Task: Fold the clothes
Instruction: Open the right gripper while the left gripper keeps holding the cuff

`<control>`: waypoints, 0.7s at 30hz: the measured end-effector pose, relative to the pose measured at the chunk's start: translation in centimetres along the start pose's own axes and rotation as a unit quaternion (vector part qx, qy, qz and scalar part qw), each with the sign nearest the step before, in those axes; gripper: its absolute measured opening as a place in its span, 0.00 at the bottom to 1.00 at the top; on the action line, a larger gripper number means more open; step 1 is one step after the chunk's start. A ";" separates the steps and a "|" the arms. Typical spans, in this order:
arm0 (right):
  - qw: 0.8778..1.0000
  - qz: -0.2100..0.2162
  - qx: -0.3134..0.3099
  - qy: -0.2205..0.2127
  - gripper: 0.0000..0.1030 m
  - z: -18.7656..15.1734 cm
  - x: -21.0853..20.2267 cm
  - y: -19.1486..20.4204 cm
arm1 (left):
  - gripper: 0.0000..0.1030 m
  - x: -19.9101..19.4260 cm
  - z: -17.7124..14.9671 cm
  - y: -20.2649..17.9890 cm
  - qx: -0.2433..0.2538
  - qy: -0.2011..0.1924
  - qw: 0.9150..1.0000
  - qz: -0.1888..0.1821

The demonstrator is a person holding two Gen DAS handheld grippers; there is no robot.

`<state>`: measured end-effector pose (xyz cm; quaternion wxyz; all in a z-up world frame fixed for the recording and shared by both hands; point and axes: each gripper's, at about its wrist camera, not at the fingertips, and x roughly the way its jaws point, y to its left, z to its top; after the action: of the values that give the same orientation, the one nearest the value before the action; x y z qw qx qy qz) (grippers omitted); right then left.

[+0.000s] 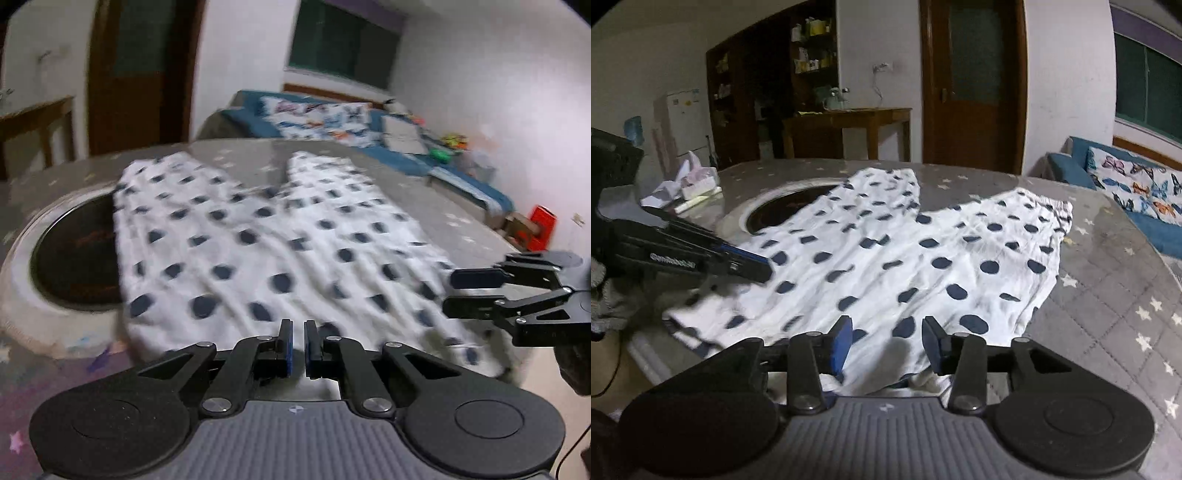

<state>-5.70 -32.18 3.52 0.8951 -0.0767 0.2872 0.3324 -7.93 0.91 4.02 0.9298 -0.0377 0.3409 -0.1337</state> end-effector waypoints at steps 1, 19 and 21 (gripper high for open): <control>1.000 -0.003 0.008 0.003 0.41 -0.2 0.4 -0.4 | 0.07 0.1 -0.2 0.4 -0.005 0.003 1.000 0.006; 0.999 -0.025 0.048 0.002 0.46 -2.1 0.2 -0.5 | 0.04 -0.6 -0.7 2.6 -0.003 0.008 0.999 0.043; 0.999 -0.026 0.047 0.001 0.46 -2.2 0.1 -0.3 | 0.04 -0.7 -0.7 2.6 0.002 0.008 0.999 0.047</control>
<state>-6.50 -33.10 1.61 0.9059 -0.0421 0.3010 0.2948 -8.30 3.64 3.50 0.9322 -0.0192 0.3498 -0.0910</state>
